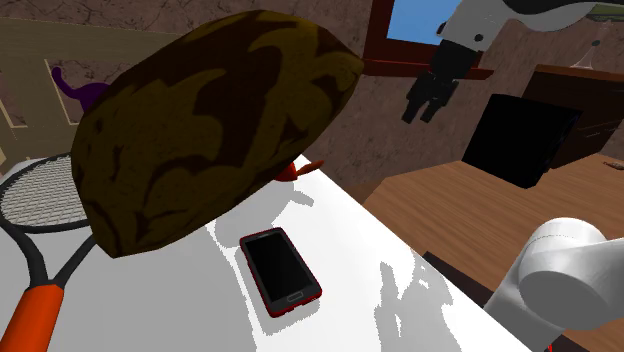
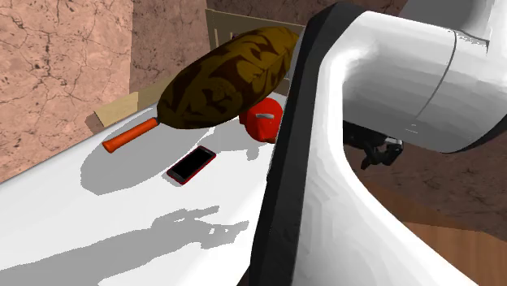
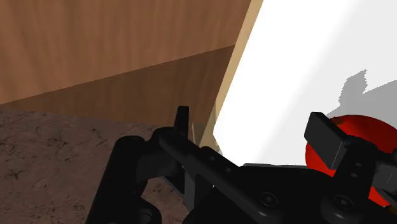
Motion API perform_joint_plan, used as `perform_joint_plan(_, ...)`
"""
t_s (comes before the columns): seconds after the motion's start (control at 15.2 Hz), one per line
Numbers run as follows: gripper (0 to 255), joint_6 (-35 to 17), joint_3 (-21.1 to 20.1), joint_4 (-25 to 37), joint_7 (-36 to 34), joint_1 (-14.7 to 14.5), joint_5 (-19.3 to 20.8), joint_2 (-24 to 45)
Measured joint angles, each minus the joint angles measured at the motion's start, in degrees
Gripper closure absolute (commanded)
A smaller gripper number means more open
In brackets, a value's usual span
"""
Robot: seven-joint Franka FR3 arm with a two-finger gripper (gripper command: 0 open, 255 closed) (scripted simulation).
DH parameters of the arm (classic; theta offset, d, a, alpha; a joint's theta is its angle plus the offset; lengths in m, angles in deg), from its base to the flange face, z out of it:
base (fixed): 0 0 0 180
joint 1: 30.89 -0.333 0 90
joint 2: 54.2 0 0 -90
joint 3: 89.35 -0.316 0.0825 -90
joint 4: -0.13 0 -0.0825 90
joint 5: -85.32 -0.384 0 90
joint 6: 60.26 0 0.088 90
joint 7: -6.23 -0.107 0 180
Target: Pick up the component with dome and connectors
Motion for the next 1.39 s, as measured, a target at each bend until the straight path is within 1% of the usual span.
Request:
perform_joint_plan(0.07, 0, 0.0, 0.0, 0.0, 0.0, 0.0, 0.0, 0.0)
perform_joint_plan(0.2, 0, 1.1, -0.1, 3.4, 2.5, -1.6, 0.4, 4.0)
perform_joint_plan(0.33, 0, 3.2, -0.1, 9.0, 6.5, -3.7, 1.2, 10.2)
perform_joint_plan(0.59, 0, 8.1, -1.4, 19.9, 14.7, -7.9, 2.8, 22.1)
perform_joint_plan(0.73, 0, 10.4, -2.6, 24.5, 18.6, -9.7, 3.8, 27.4)
perform_joint_plan(1.12, 0, 19.2, -7.1, 42.0, 30.0, -14.8, 8.1, 44.4)
perform_joint_plan(1.39, 0, 24.7, -10.6, 50.0, 37.0, -18.5, 12.2, 52.4)
